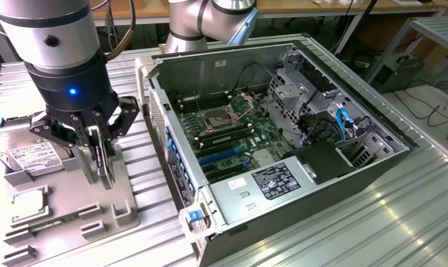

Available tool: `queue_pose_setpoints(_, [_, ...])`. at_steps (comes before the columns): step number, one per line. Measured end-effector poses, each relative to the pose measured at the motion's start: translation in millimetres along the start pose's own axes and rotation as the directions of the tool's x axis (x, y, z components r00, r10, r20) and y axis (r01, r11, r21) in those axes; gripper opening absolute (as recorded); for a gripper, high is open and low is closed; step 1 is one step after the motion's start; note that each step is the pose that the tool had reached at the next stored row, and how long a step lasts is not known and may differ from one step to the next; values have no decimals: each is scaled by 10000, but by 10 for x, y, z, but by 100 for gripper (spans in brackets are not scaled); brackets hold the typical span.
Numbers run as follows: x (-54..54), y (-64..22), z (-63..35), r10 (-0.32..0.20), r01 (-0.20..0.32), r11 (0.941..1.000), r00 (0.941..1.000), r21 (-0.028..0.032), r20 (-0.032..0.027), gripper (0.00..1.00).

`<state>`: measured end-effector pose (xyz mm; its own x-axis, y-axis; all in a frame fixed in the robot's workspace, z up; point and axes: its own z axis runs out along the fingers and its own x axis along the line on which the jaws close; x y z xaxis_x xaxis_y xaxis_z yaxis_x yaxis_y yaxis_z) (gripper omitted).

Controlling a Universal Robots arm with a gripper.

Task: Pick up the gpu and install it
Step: 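Pick up the gpu and move the gpu toward the slot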

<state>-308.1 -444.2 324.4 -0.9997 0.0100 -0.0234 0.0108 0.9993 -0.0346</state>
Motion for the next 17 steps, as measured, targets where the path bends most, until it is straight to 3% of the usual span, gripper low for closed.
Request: queue_pose_setpoints(17, [-3,-5,-148,0,0,10000,10000,-1,1,28])
